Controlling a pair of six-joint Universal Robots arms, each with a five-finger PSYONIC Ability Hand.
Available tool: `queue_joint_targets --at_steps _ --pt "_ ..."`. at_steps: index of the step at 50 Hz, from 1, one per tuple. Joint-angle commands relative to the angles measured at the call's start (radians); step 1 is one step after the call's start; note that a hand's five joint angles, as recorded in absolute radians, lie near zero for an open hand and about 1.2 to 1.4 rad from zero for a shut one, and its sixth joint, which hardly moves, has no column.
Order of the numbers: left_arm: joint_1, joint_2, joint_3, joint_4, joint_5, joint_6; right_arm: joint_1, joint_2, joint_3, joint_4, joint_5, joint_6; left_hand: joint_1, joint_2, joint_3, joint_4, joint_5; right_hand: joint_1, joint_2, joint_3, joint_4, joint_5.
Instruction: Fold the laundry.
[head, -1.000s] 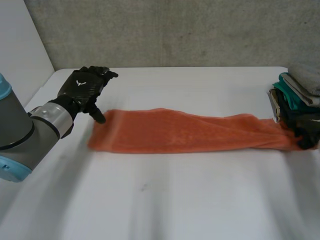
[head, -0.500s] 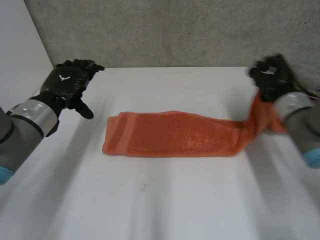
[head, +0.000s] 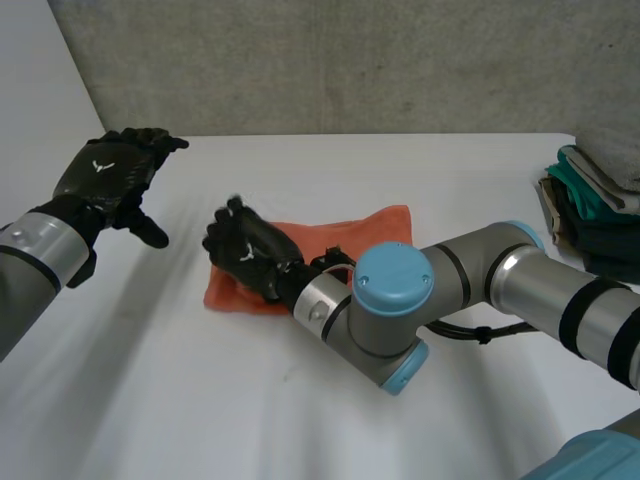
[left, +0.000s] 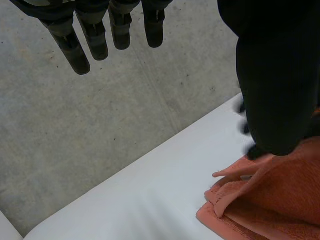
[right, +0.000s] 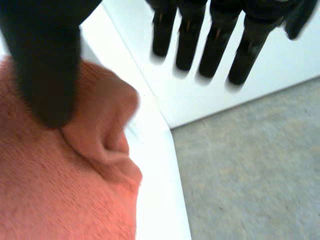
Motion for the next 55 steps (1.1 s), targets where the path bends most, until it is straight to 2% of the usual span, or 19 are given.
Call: queue_joint_targets --at_steps 1,5,10,17,21,28,32,33,37,39,47,55 --pt "-0.034 -0.03 0.04 0.014 -0.004 0.002 -0.044 -0.166 0.13 0.009 0.15 0.111 -0.011 0.01 0.011 0.012 -0.043 -0.139 -0.158 -0.181 -0.184 -0.166" --pt "-0.078 -0.047 0.064 0.014 -0.017 0.002 -0.091 -0.278 0.236 0.015 0.213 0.259 -0.011 0.01 0.011 0.012 -0.043 -0.139 -0.158 -0.181 -0.184 -0.166" --pt "-0.181 -0.094 0.112 0.014 -0.044 0.005 -0.183 -0.376 0.347 0.108 0.29 0.426 -0.011 0.01 0.011 0.012 -0.043 -0.139 -0.158 -0.181 -0.184 -0.166" --pt "-0.316 -0.255 0.224 0.006 -0.092 0.02 -0.283 -0.364 0.377 0.321 0.311 0.595 -0.011 0.01 0.011 0.012 -0.043 -0.139 -0.158 -0.181 -0.184 -0.166" --pt "-0.354 -0.353 0.296 -0.02 -0.127 0.046 -0.314 -0.336 0.385 0.383 0.313 0.655 -0.011 0.01 0.011 0.012 -0.043 -0.134 -0.153 -0.176 -0.179 -0.16" --pt "-0.354 -0.472 0.387 -0.075 -0.211 0.115 -0.335 -0.306 0.405 0.365 0.307 0.667 -0.011 0.01 0.011 0.012 -0.043 0.005 -0.014 -0.037 -0.04 -0.022" --pt "-0.318 -0.509 0.403 -0.106 -0.331 0.155 -0.337 -0.309 0.416 0.351 0.311 0.675 -0.011 0.01 0.011 0.012 -0.043 0.102 0.083 0.059 0.057 0.075" --pt "-0.302 -0.516 0.402 -0.114 -0.384 0.17 -0.337 -0.313 0.422 0.343 0.313 0.681 -0.011 0.01 0.011 0.012 -0.043 0.148 0.129 0.106 0.103 0.122" --pt "-0.278 -0.51 0.379 -0.125 -0.48 0.204 -0.335 -0.335 0.443 0.32 0.32 0.698 -0.011 0.01 0.011 0.012 -0.043 0.266 0.247 0.223 0.221 0.239" --pt "-0.273 -0.487 0.35 -0.123 -0.483 0.213 -0.332 -0.345 0.456 0.297 0.33 0.704 -0.011 0.01 0.011 0.012 -0.043 0.345 0.326 0.303 0.3 0.318" --pt "-0.281 -0.355 0.236 -0.097 -0.392 0.2 -0.309 -0.353 0.479 0.275 0.339 0.711 -0.011 0.01 0.011 0.012 -0.043 0.313 0.294 0.271 0.268 0.287" --pt "-0.291 -0.228 0.155 -0.056 -0.385 0.174 -0.296 -0.395 0.514 0.283 0.399 0.738 -0.011 0.01 0.011 0.012 -0.043 0.404 0.385 0.362 0.359 0.377"
